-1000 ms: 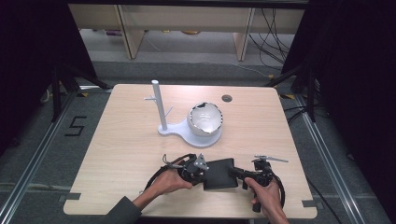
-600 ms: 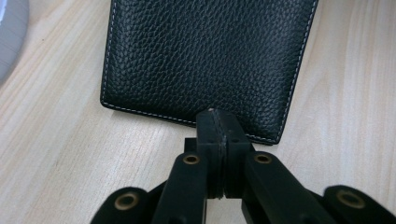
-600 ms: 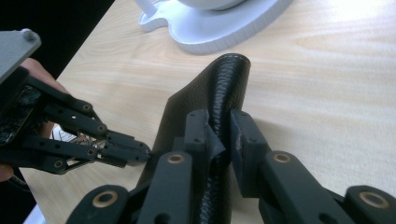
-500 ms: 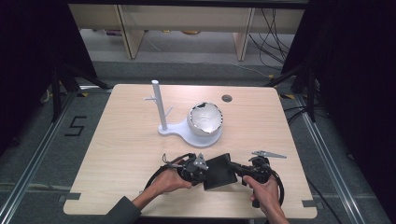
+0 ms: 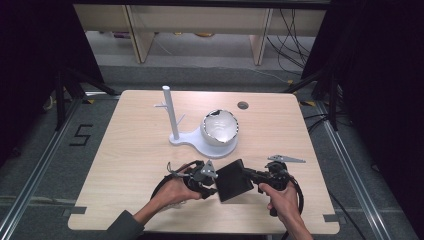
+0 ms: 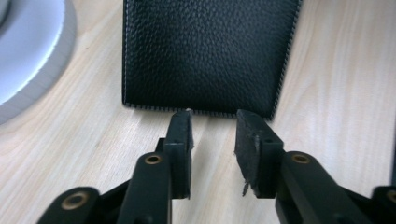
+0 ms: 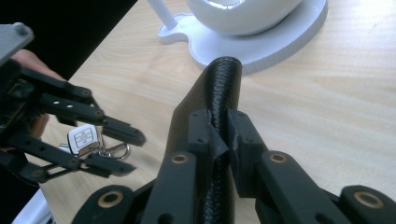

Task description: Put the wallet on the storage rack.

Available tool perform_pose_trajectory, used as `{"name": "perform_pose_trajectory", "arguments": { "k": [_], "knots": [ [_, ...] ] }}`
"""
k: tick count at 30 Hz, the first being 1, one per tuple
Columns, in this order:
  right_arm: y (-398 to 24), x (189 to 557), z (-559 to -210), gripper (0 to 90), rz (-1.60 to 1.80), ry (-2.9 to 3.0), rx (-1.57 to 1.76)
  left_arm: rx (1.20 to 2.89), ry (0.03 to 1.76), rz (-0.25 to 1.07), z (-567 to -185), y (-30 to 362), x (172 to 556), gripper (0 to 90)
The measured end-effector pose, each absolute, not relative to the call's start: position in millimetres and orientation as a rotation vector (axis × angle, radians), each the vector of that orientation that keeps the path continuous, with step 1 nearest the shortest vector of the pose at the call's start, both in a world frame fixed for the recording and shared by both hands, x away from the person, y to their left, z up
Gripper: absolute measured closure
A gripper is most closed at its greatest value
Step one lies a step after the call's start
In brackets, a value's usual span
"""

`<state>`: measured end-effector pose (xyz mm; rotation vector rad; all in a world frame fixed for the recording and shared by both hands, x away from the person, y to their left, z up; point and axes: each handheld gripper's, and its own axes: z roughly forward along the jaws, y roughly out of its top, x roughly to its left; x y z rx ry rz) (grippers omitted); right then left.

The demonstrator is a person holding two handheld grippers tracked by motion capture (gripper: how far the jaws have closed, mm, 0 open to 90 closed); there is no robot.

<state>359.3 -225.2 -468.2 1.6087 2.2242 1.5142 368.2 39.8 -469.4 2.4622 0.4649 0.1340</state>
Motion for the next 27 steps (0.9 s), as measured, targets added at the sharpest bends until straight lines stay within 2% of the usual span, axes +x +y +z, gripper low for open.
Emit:
{"name": "perform_pose_trajectory", "arguments": {
  "k": [8, 15, 20, 27],
  "knots": [
    [-225.3, 365.7, -446.0, 81.8, 1.476, 2.269, 1.497, 2.440, 0.476, 0.159, -455.6, 61.7, 362.7, 59.6],
    [-225.2, 374.7, -411.3, 81.9, 1.457, 2.312, 1.418, 2.419, 0.494, 0.187, -445.7, 86.0, 354.0, 56.6],
    [-228.8, 385.7, -399.2, 82.0, 1.445, 2.317, 1.429, 2.422, 0.520, 0.182, -445.6, 99.9, 347.3, 50.0],
    [-234.6, 397.9, -386.8, 82.1, 1.444, 2.299, 1.462, 2.372, 0.579, 0.195, -447.1, 125.7, 332.5, 47.1]
  ]
}}
